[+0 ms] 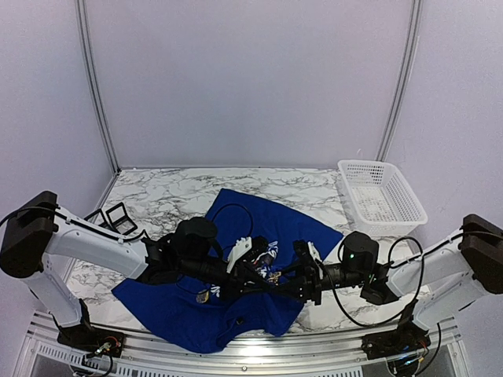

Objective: Pin the brooch onto the clothing
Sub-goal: Pin the brooch onto the flattened clothing.

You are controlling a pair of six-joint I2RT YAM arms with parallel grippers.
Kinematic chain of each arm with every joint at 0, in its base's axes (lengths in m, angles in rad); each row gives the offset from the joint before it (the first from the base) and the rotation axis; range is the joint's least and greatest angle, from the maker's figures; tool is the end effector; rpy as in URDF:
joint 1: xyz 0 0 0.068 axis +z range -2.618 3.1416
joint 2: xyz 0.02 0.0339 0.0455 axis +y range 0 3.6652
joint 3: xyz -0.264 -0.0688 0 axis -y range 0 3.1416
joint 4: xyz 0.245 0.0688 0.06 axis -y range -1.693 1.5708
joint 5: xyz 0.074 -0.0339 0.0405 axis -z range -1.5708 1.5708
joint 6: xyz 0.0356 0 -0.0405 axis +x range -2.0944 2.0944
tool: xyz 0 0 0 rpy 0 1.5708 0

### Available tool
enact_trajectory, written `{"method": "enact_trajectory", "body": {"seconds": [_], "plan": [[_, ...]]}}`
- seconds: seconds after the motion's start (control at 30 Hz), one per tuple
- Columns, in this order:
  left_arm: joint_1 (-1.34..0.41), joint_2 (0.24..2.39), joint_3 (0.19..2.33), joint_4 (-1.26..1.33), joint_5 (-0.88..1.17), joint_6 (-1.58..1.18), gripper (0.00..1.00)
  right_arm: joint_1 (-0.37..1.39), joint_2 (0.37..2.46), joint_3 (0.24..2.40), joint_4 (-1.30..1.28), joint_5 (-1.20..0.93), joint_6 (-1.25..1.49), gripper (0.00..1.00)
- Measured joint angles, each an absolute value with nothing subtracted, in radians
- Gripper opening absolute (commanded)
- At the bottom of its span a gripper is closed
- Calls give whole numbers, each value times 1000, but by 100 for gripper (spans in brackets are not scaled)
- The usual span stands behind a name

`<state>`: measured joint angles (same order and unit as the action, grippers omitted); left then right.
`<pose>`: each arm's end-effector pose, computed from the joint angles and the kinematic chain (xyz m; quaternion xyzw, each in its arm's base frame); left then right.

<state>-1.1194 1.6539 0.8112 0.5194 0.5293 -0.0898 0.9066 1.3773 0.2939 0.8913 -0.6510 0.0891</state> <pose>0.1361 -0.3219 0.2004 0.5187 0.6067 -0.4951 0.3431 0.1294 0.2002 0.1647 -0.4772 0.5901 0.5046 0.4116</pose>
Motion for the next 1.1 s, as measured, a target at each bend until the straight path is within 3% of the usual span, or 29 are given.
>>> {"method": "enact_trajectory", "body": {"seconds": [0.9,1.1], "plan": [[-1119,1647,802,519,484,-77,0,860,1454,308,1001,-709,437,31],[-1119,1634,799,519,464,-67,0,854,1455,308,1037,-699,514,25]]}}
